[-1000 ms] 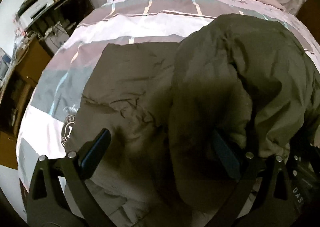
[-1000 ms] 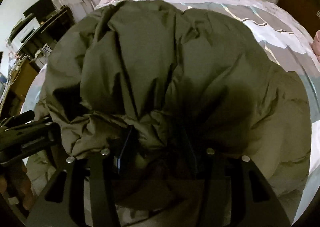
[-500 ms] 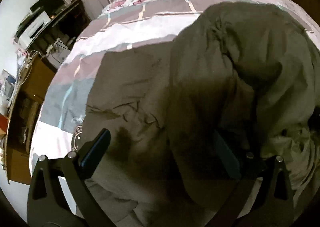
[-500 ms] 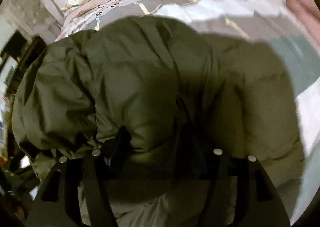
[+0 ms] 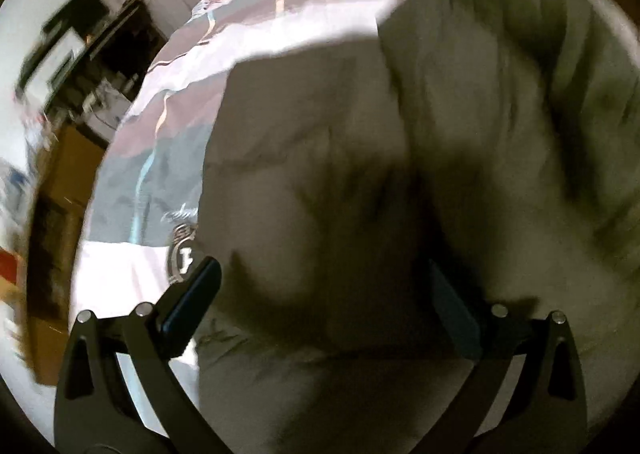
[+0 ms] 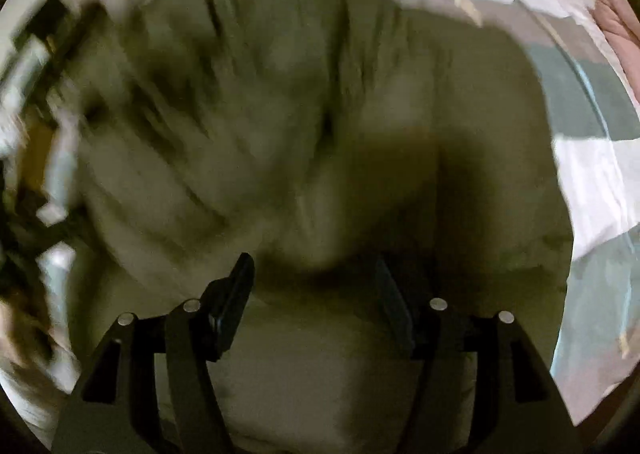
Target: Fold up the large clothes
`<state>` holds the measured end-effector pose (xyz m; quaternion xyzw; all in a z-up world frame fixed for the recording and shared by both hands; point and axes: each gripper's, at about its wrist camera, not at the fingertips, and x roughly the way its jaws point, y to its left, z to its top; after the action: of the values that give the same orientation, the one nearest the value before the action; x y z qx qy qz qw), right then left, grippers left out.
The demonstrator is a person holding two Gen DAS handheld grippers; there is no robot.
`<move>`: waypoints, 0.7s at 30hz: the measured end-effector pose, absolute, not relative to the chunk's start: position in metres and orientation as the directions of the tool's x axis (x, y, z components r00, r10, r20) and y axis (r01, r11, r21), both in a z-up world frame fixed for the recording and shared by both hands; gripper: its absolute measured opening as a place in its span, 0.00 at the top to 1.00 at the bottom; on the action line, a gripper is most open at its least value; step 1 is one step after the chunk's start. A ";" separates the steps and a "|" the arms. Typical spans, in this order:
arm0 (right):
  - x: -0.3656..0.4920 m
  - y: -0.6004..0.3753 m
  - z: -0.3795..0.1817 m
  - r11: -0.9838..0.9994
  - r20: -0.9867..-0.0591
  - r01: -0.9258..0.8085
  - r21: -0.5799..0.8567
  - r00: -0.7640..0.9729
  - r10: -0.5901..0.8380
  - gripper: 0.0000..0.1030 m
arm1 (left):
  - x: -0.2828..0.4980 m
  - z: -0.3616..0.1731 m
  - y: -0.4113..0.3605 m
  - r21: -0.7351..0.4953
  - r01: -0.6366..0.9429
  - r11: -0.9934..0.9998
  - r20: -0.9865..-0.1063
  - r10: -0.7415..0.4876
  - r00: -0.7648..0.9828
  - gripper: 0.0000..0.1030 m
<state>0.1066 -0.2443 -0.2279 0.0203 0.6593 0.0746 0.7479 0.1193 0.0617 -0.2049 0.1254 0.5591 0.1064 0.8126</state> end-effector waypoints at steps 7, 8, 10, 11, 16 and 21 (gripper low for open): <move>0.084 -0.264 -0.218 0.982 -0.967 -0.054 0.180 0.176 0.187 0.37 | 0.084 -0.193 0.055 0.258 0.096 0.961 -0.910 0.209 0.357 0.02; 0.076 -0.261 -0.210 0.980 -0.960 -0.092 0.179 0.201 0.194 0.37 | 0.076 -0.189 0.053 0.222 0.119 0.968 -0.917 0.166 0.362 0.02; 0.063 -0.258 -0.213 0.982 -0.967 -0.124 0.140 0.194 0.162 0.36 | 0.057 -0.190 0.045 0.182 0.189 0.965 -0.933 0.109 0.343 0.02; 0.055 -0.258 -0.224 0.986 -0.977 -0.122 0.116 0.163 0.135 0.36 | 0.046 -0.199 0.040 0.200 0.230 0.953 -0.940 0.120 0.319 0.02; 0.026 -0.273 -0.240 0.985 -0.982 -0.125 0.121 0.130 0.137 0.31 | 0.008 -0.239 0.045 0.251 0.313 0.916 -0.951 0.174 0.256 0.02; -0.005 -0.297 -0.240 0.994 -0.990 -0.076 0.080 0.110 0.088 0.26 | -0.011 -0.242 0.071 0.224 0.267 0.937 -0.965 0.175 0.198 0.02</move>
<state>-0.0051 -0.2972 -0.2398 0.0045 0.6646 0.0551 0.7451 -0.0112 0.0712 -0.2420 0.1746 0.6326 -0.0307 0.7539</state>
